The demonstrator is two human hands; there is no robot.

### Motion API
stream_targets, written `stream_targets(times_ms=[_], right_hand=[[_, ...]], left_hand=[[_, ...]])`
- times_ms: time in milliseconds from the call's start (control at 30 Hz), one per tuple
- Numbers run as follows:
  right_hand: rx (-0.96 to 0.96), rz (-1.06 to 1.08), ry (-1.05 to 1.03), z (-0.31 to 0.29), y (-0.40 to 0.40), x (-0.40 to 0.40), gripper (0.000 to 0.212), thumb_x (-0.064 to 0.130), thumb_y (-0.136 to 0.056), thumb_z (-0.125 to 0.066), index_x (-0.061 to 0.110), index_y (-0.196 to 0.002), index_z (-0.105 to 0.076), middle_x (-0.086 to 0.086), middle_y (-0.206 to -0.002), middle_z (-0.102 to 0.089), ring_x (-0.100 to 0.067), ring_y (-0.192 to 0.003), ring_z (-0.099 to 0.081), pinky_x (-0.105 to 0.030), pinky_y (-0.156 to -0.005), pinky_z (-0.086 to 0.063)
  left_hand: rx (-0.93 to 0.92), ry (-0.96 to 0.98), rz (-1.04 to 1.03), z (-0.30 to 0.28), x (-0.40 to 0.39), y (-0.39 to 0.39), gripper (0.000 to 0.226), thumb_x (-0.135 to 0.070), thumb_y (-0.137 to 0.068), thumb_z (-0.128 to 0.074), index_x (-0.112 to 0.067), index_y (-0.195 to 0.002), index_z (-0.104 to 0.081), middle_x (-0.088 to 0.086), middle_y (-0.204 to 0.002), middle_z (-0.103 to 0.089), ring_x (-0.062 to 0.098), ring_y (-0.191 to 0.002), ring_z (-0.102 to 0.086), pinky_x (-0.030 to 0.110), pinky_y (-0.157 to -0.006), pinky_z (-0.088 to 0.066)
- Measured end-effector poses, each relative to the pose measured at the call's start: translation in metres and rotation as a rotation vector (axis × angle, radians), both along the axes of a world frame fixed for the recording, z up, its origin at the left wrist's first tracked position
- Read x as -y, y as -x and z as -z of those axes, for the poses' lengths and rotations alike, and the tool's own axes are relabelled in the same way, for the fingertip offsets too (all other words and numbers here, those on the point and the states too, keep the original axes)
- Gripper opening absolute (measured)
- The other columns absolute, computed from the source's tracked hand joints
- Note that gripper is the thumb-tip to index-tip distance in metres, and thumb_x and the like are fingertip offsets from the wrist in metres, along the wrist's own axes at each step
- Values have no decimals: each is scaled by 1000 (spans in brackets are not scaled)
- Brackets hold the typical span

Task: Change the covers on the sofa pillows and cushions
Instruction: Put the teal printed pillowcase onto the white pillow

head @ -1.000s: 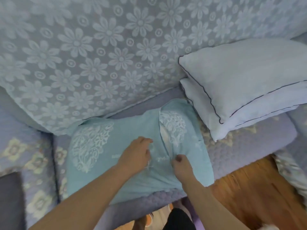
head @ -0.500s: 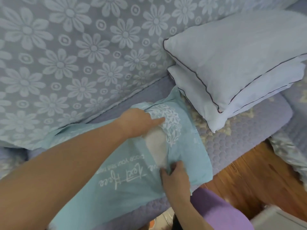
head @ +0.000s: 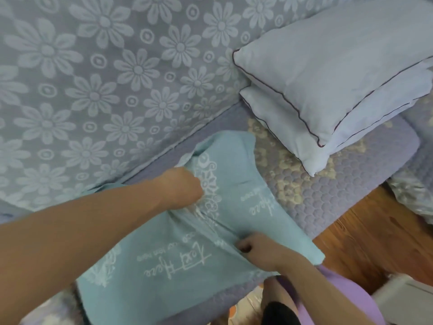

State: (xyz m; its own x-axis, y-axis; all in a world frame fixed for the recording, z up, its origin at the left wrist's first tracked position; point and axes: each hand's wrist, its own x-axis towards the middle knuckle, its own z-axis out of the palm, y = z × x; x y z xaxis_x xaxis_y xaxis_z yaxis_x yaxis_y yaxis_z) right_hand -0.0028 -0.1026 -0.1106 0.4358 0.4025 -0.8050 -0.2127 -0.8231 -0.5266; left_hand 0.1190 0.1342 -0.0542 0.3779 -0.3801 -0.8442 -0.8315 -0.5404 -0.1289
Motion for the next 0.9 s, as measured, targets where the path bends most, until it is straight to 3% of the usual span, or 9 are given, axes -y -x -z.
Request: stream_targets(times_ms=[100,200,300,433,500,567,633,767,900], right_hand=[[34,110,-151,-5,-14,-31,35,7,-84,-51,27,-57,-55,18,-59,-46,-1,-57,-39,-22,-60,-34],[83,175,-255,-13,-22,-63,31,17,-100,-50,30,-115,-73,26,-106,-63,7,-96,-56,-5,-83,-38],[0,96,-292,-9,-8,-88,47,54,-100,-46,29,-139,-55,14,-137,-54,-7,-124,-51,-21,-105,-37],[261,-170,-142,-3,2,-94,61,74,-79,-56,13,-77,-65,0,-85,-57,-26,-88,-59,-39,-77,-46],[433,-160,-257,-1,5,-87,35,50,-79,-69,15,-80,-67,4,-97,-55,-21,-96,-53,-36,-85,-44],[314,31,-417,-7,9,-77,22,36,-83,-73,17,-94,-69,6,-104,-63,-12,-100,-56,-28,-90,-45],[174,242,-473,-8,11,-67,17,30,-89,-71,14,-92,-65,4,-89,-65,-9,-83,-60,-27,-76,-46],[245,412,-296,18,3,-61,16,18,-97,-63,19,-81,-59,14,-70,-56,0,-62,-48,-19,-61,-37],[274,505,-226,29,0,-54,15,22,-94,-68,20,-79,-66,8,-69,-60,0,-61,-51,-18,-59,-37]], left_hand=[[-21,-226,-94,-1,-35,12,32,-5,-102,-44,-15,-122,-66,1,-125,-66,26,-114,-64,36,-78,-45],[-47,-300,-182,-8,-89,16,32,-18,-103,-47,-24,-129,-63,-1,-133,-63,24,-120,-62,35,-91,-48],[-115,-241,-341,-16,-122,19,31,-20,-100,-49,-23,-128,-63,1,-133,-63,24,-119,-62,34,-93,-48],[-197,-111,-379,-7,-115,23,32,-21,-103,-40,-15,-123,-65,6,-128,-65,27,-113,-61,32,-84,-43],[-217,-119,-388,-1,-108,27,32,-26,-103,-42,-14,-120,-66,6,-126,-66,26,-109,-61,33,-82,-44],[-233,-162,-401,0,-104,30,36,-33,-103,-41,-13,-122,-65,6,-129,-64,26,-112,-61,34,-86,-45],[-234,-168,-456,-6,-104,27,50,-47,-104,-37,-12,-129,-62,8,-137,-61,28,-122,-57,35,-94,-42],[-125,-68,-725,-23,-102,-14,89,-82,-90,-28,-13,-139,-55,11,-145,-53,28,-136,-47,39,-109,-34],[-78,27,-693,-45,-92,-61,32,-40,-98,-58,-10,-108,-66,5,-103,-60,22,-100,-54,29,-79,-38]])
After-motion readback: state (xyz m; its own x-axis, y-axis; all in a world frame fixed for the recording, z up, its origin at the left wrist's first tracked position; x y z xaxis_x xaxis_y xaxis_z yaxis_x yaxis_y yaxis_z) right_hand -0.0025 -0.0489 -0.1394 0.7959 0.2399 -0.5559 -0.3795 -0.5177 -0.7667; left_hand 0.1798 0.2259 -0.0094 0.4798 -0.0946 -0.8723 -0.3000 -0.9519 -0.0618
